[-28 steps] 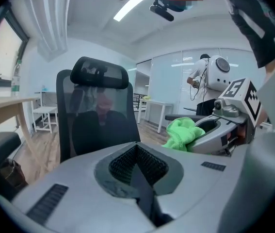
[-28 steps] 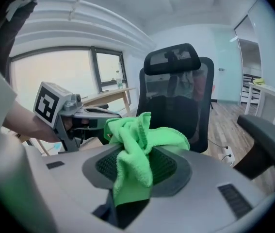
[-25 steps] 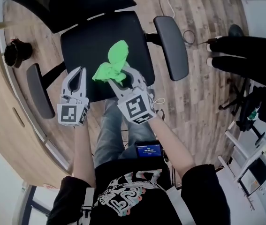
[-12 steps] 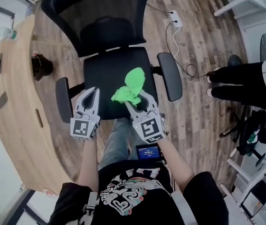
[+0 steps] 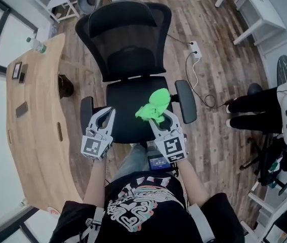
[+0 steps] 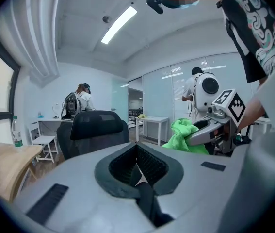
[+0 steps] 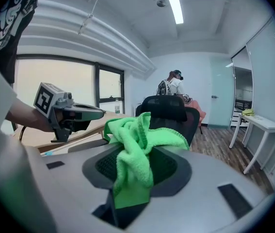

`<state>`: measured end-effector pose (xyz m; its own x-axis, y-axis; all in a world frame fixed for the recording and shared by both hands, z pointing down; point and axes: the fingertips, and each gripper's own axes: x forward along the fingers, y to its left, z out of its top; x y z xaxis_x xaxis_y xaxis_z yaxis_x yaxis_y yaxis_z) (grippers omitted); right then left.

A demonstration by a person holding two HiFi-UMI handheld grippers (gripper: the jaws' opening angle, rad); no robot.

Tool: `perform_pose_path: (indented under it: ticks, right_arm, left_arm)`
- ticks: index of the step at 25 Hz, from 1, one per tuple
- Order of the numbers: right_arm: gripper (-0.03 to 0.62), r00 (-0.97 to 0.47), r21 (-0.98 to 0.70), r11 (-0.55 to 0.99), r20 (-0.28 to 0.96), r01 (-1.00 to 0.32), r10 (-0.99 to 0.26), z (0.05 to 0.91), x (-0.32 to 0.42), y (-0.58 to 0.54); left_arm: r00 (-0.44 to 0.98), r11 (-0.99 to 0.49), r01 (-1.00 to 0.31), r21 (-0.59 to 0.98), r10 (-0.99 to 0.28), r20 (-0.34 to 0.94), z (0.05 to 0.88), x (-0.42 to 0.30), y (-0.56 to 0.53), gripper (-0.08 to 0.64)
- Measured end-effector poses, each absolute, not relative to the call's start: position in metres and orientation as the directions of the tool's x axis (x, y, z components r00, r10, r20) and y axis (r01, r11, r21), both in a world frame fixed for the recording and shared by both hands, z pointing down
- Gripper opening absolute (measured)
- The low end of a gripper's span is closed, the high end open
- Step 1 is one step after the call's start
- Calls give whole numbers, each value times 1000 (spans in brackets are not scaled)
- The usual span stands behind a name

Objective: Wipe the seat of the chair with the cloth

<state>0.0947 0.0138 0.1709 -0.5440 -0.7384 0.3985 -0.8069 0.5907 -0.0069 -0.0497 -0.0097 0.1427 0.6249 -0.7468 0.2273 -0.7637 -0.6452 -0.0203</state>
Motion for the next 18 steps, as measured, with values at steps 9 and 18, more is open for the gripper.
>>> perform_pose_path:
  ticks: [9, 18]
  right_arm:
    - [147, -531, -14, 554, 307, -832, -790, 106, 105, 18]
    - [146, -484, 46, 513, 266, -857, -834, 72, 100, 19]
  left_arm:
    - [609, -626, -780, -27, -768, 199, 99, -59, 14, 2]
    - [591, -596, -803, -6, -797, 126, 53, -74, 6, 2]
